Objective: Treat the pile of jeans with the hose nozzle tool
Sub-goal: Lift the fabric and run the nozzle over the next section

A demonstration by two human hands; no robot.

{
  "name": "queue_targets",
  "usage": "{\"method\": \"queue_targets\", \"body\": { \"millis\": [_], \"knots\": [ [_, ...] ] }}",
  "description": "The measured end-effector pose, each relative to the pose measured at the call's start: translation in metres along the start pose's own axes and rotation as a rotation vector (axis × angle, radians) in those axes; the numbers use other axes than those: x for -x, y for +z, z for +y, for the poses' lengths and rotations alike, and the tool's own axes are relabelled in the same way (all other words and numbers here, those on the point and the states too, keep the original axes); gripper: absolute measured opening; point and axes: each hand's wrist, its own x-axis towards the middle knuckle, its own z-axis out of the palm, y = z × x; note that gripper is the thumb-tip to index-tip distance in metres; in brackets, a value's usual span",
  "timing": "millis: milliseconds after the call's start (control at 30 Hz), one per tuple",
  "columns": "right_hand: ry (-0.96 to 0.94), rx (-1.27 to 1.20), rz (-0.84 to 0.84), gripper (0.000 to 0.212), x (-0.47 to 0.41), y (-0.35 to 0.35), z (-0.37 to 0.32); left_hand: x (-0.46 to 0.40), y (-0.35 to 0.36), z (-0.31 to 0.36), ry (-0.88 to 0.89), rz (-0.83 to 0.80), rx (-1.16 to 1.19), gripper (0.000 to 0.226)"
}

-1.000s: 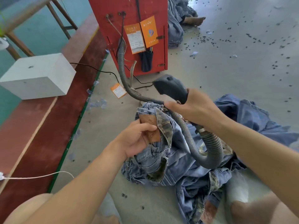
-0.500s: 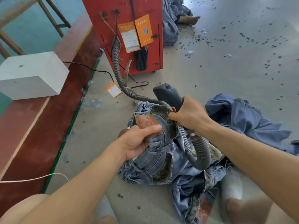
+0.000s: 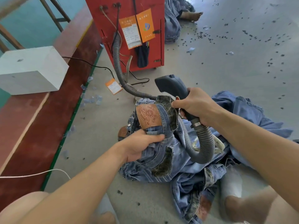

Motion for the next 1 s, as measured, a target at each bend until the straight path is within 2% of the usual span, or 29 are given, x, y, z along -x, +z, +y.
{"method": "queue_targets", "body": {
  "millis": [100, 233, 367, 533, 667, 800, 867, 933, 1000],
  "knots": [
    [-0.107, 0.159, -0.036, 0.026, 0.003, -0.001, -0.003, -0.005, 0.000, 0.001, 0.023, 0.159, 0.170, 0.027],
    [-0.349, 0.549, -0.008, 0.034, 0.004, -0.029, -0.011, 0.001, -0.010, 0.012, 0.008, 0.156, 0.504, 0.036],
    [-0.460, 0.819, 0.024, 0.034, 0.008, -0.068, -0.008, 0.004, -0.021, 0.015, 0.044, 0.171, 0.480, 0.058],
    [-0.474, 0.988, -0.190, 0.025, 0.022, -0.067, 0.002, -0.001, -0.019, 0.014, 0.075, 0.196, 0.464, 0.043],
    [-0.547, 0.985, -0.263, 0.029, 0.024, -0.039, 0.002, -0.003, -0.015, 0.015, 0.099, 0.108, 0.426, 0.054],
    [-0.551, 0.793, -0.074, 0.033, 0.023, -0.030, -0.006, -0.002, -0.017, 0.015, 0.126, 0.079, 0.450, 0.064],
    [-0.504, 0.663, -0.035, 0.032, 0.024, -0.035, -0.012, 0.000, -0.017, 0.016, 0.147, 0.070, 0.477, 0.067],
    [-0.426, 0.694, -0.125, 0.031, 0.029, -0.041, -0.017, -0.001, -0.017, 0.016, 0.162, 0.065, 0.495, 0.072],
    [-0.313, 0.793, -0.292, 0.028, 0.039, -0.038, -0.017, -0.003, -0.016, 0.014, 0.159, 0.063, 0.478, 0.077]
  ]
}}
